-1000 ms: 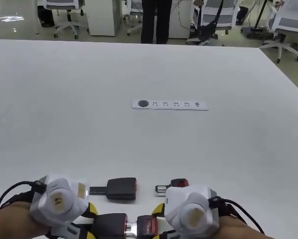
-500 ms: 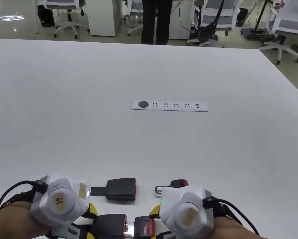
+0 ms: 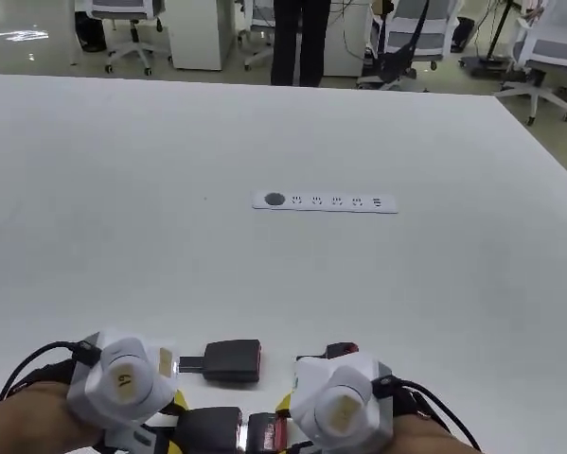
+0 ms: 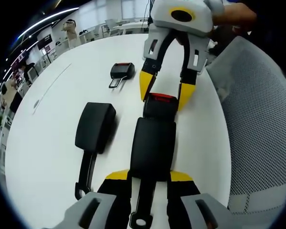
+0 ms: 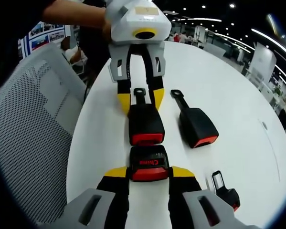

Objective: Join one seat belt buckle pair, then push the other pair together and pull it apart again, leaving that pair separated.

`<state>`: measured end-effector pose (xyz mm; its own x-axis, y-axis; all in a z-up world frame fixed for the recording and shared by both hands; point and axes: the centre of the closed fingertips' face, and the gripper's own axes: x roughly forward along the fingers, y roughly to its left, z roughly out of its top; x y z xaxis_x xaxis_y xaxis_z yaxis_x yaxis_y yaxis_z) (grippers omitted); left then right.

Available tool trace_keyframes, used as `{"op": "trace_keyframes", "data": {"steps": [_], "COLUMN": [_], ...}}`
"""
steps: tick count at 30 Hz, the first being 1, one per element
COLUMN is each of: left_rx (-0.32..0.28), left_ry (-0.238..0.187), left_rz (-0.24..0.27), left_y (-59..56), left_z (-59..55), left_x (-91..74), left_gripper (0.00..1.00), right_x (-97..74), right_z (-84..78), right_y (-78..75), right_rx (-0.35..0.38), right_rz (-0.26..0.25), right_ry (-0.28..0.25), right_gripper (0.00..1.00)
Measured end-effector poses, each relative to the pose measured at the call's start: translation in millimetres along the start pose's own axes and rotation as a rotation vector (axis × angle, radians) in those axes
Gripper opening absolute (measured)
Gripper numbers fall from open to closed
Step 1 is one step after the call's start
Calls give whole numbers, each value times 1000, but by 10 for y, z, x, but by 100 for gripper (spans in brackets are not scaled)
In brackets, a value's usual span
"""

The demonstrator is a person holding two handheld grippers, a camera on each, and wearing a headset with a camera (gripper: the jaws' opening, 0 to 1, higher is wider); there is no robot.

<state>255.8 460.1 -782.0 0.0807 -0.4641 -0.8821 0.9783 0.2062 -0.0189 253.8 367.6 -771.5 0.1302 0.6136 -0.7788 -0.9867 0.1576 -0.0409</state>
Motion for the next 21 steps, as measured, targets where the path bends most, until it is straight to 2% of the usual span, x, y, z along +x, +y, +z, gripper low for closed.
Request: {"op": "trace_keyframes", "data": {"steps": [2, 6, 10, 12, 13, 16, 21], "left_rx": [7, 25, 34, 16, 29, 52, 39], "left_ry": [-3, -29, -17, 9, 18, 12, 0], "left_rz": [3, -3, -12, -7, -7, -10, -14], "left_y": [-7, -17, -21, -6, -6, -14, -24], "left_z": [1, -5, 20, 29, 29, 4, -11], "left_x": [-2, -16, -14, -7, -11, -25, -29], "left_gripper": [28, 28, 28, 28, 28, 29, 30], "right_x": [-2, -23, -11, 3, 12, 16, 44], "right_z": [-3, 0, 30, 52, 56, 43, 55], "right_y": [-7, -13, -16, -17, -11, -23, -11], "right_rx": [-21, -14, -14, 13, 9, 2, -27], "right_rz": [1, 8, 10, 1, 1, 7, 7], "right_ry": [-1, -35, -45, -40, -37, -57, -51], "right_gripper": [26, 27, 27, 27, 27, 28, 29]}}
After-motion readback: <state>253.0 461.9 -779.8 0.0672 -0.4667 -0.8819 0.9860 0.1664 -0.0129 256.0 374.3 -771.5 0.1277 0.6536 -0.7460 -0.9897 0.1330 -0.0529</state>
